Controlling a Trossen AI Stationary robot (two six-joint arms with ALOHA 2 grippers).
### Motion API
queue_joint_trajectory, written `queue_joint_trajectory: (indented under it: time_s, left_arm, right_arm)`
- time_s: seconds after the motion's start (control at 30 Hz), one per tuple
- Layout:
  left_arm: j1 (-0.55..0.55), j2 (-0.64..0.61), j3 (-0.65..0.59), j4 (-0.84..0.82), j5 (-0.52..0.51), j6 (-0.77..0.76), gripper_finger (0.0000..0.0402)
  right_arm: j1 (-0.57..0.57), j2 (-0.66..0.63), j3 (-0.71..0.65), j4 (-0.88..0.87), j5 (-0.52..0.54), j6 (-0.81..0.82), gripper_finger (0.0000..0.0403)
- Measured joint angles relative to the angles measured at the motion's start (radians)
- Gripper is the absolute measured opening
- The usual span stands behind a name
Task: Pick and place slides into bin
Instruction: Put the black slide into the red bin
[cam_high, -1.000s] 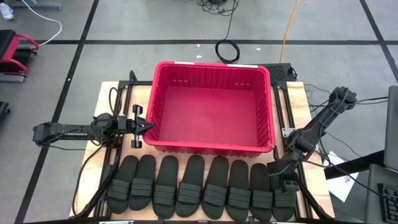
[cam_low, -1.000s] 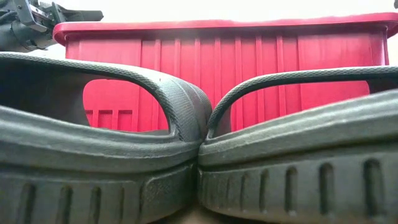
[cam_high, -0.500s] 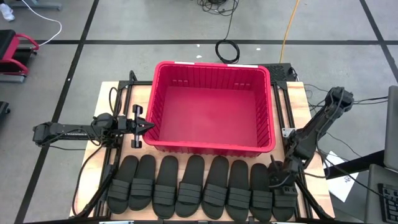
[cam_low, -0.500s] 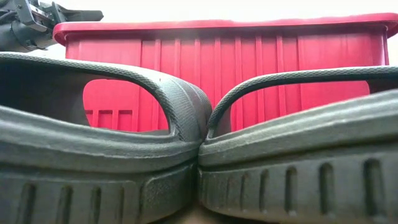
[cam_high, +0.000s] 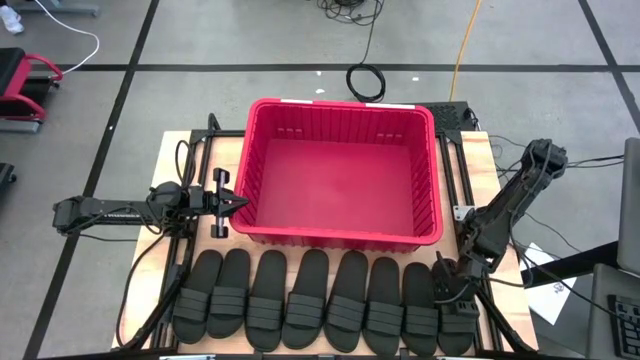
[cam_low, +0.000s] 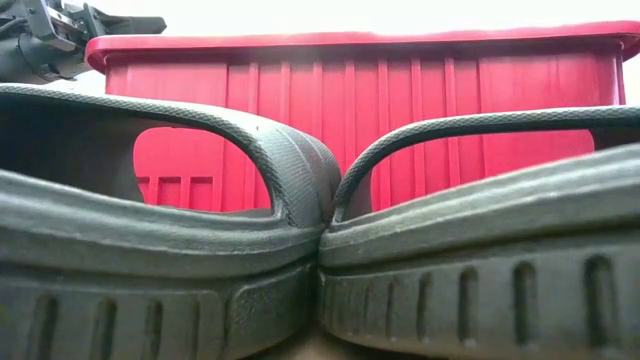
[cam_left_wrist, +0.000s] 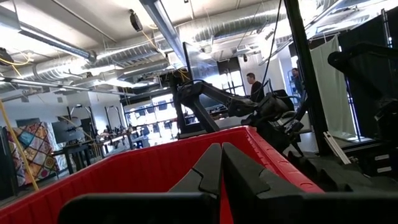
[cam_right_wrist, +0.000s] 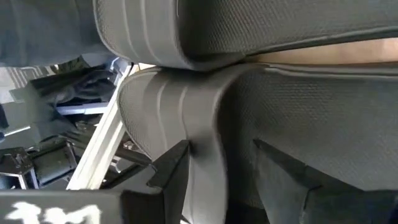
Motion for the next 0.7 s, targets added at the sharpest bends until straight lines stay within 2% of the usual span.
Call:
queue_joint_trajectory:
  time_s: [0.37,0.47,0.6,0.7]
  left_arm:
    - [0.000,0.000,0.000,0.000,0.000,-0.025,0.0021]
    - [0.000,0.000,0.000,0.000,0.000,-0.025,0.0021]
    - [0.000,0.000,0.000,0.000,0.000,-0.023,0.0021]
    - [0.000,0.000,0.000,-0.004,0.000,-0.022,0.0021]
  right_arm:
    - [0.039,0.048,-0.174,0.473,0.000,0.182,0.0155]
    - [0.039,0.048,-0.191,0.533,0.000,0.226,0.0119]
    - [0.039,0.048,-0.193,0.607,-0.002,0.215,0.0023]
    - [0.039,0.038,-0.178,0.601,-0.004,0.219,0.0013]
